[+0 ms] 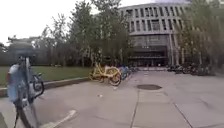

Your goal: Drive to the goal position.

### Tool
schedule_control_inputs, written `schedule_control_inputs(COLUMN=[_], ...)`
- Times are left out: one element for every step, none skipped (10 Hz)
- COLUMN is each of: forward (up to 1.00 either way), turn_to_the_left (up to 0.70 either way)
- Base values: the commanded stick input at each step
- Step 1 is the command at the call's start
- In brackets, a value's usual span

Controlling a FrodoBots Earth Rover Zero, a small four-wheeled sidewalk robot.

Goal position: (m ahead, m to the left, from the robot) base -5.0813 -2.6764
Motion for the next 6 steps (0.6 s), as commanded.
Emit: schedule_control_inputs(forward=[0.7,0.7,0.7,0.7,0.7,0.7], turn_to_the_left=[-0.35,-0.34,-0.21,-0.01,0.0,0.0])
